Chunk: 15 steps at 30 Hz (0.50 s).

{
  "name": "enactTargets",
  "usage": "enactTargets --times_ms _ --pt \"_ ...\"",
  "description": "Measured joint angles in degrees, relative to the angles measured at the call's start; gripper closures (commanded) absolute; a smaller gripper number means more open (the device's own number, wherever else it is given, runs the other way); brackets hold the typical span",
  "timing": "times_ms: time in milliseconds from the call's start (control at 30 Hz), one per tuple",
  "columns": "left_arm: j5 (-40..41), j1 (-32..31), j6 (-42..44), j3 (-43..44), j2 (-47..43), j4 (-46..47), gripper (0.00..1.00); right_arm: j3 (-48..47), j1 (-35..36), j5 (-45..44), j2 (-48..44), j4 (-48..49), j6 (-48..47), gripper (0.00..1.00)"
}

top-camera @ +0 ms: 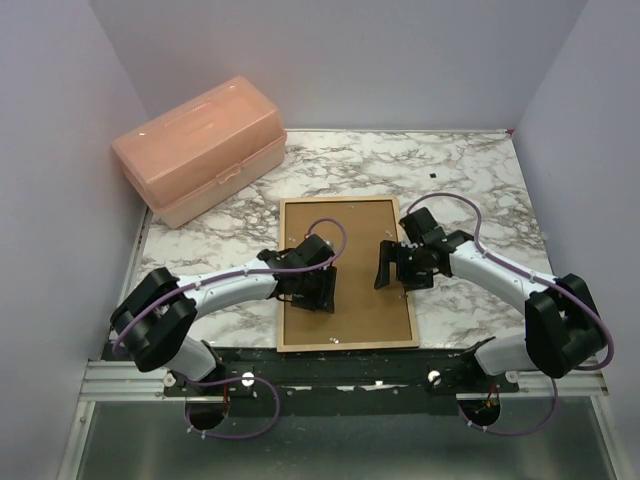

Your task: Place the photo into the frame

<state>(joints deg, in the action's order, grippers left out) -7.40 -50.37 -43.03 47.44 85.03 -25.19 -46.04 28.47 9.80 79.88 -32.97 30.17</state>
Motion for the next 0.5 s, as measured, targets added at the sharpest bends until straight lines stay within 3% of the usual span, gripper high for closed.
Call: enactTargets --times_ms 200,500 --pt "0.81 2.86 0.13 -0.5 -5.53 -1.38 0.34 -0.26 1.36 -1.86 0.0 -1.07 1.16 0.11" --pt "9.07 15.19 0.59 -4.98 -15.45 -6.82 0.38 -0.42 2.86 -3.41 0.07 -1.75 2.03 0.11"
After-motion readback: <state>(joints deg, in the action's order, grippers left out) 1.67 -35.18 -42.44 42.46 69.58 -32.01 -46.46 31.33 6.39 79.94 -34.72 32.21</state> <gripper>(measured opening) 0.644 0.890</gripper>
